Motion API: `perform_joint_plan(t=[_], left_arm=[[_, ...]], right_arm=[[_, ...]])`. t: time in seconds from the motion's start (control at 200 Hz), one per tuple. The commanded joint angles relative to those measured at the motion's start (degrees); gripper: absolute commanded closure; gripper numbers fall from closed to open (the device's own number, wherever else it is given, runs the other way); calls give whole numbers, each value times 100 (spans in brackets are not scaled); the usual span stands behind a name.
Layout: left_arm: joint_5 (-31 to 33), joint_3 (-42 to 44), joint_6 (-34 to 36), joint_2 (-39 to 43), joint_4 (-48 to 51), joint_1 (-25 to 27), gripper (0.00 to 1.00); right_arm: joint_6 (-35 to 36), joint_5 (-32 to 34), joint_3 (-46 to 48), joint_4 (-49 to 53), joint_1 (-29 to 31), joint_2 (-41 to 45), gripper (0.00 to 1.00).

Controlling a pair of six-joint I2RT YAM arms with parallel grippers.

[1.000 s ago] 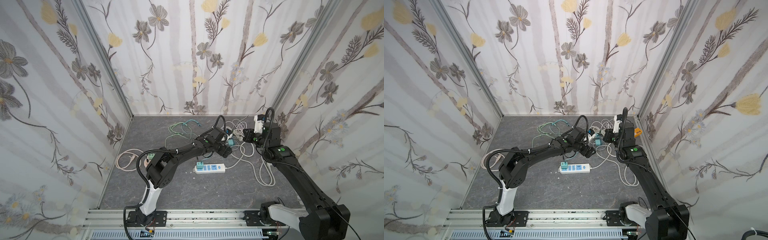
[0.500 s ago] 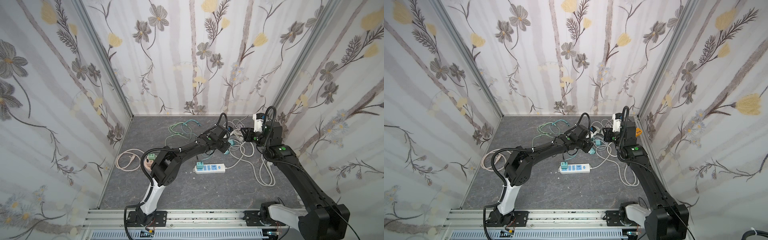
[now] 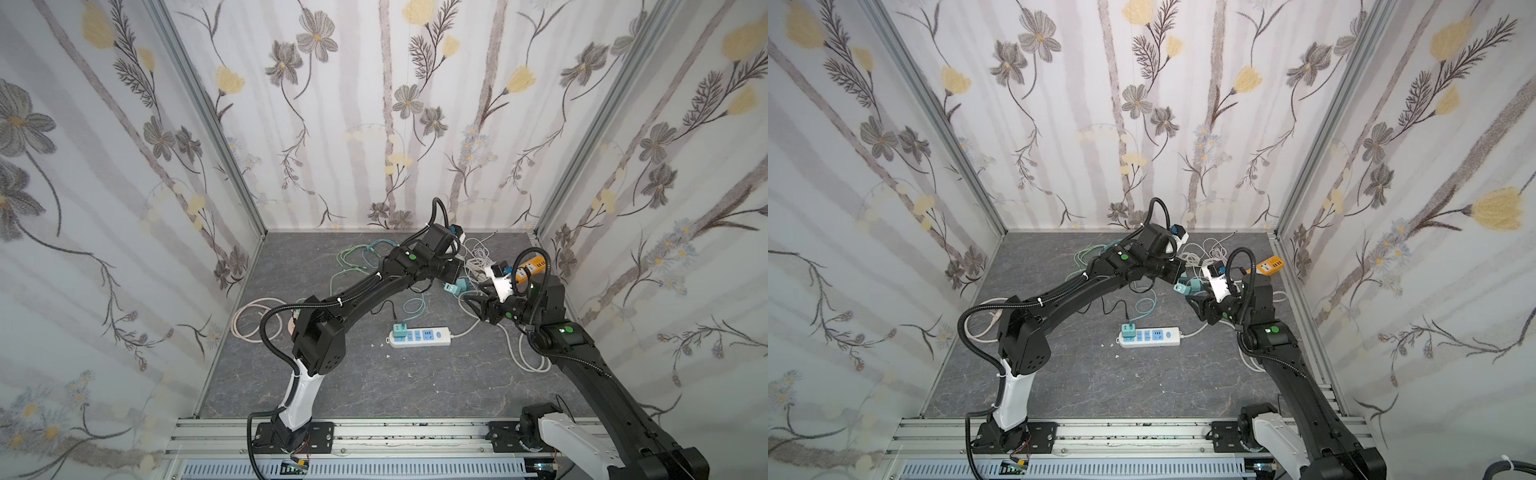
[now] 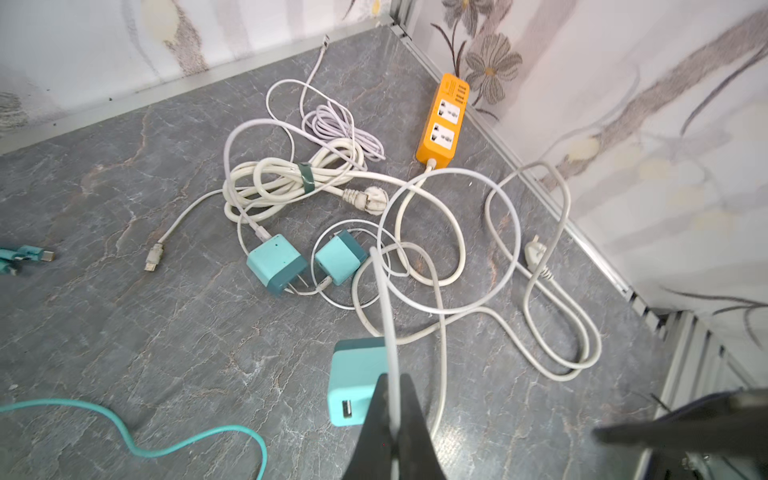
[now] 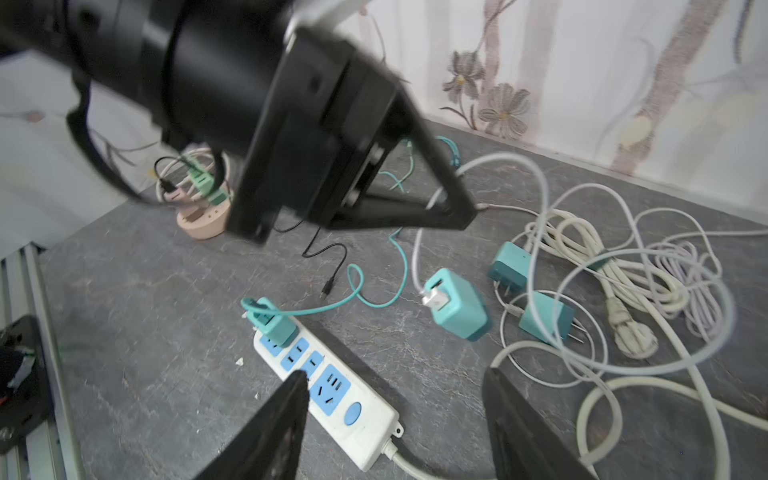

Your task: Insert the plug

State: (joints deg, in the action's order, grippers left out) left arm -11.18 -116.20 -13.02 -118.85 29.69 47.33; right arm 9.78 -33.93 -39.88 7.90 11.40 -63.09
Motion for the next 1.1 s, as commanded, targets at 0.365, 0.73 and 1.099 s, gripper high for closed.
perform_joint_plan(t=[0.365, 0.73, 1.099], left_arm=[[-1813, -1826, -999, -17, 1756, -442, 100], [-2303, -1862, -1238, 87, 1642, -488, 100], [-2283, -1871, -1300, 114, 1657, -514, 100]], right_arm=[[2355, -103, 12, -1730, 57, -869, 31], [2626, -708, -386, -2310, 67, -1696, 34], [2832, -1250, -721, -2139, 75, -2224, 46]])
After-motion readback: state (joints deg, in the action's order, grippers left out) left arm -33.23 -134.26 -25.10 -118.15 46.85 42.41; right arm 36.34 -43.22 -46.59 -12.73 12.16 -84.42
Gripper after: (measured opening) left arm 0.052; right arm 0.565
